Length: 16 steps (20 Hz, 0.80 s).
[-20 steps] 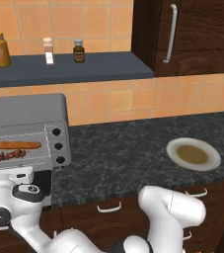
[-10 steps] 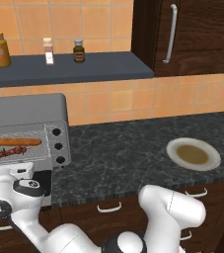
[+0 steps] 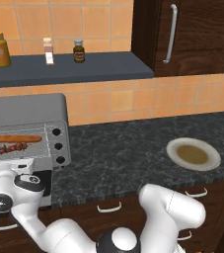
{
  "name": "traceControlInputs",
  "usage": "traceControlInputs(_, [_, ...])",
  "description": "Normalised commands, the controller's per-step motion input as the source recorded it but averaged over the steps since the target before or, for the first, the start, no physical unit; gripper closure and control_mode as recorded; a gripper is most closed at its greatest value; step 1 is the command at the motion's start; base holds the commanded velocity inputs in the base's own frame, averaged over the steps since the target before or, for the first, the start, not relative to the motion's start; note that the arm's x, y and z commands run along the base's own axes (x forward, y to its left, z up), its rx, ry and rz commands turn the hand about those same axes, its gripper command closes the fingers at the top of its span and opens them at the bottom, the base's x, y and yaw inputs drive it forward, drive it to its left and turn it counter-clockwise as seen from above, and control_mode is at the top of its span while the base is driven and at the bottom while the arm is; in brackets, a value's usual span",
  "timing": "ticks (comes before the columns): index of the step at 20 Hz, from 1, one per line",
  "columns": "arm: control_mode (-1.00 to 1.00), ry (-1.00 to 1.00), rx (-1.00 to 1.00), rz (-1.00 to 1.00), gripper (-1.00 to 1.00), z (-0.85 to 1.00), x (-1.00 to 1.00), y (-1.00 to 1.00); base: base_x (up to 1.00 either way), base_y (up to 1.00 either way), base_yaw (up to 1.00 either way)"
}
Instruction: Pick up the kebab skewer and baguette bread, and place them inside the toaster oven. Close the toaster oven door and start by setting the timer.
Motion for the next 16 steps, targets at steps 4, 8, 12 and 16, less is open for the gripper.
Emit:
traceControlInputs(4, [-1.00, 0.00, 0.00, 0.00, -1.00, 0.00, 0.28, 0.01, 0.00, 0.00, 0.00])
traceControlInputs(8, [-1.00, 0.00, 0.00, 0.00, -1.00, 0.00, 0.20, 0.00, 0.00, 0.00, 0.00])
traceControlInputs(12, [-1.00, 0.00, 0.00, 0.00, -1.00, 0.00, 0.20, 0.00, 0.00, 0.00, 0.00])
traceControlInputs(16, [-1.00, 0.00, 0.00, 0.00, -1.00, 0.00, 0.20, 0.00, 0.00, 0.00, 0.00])
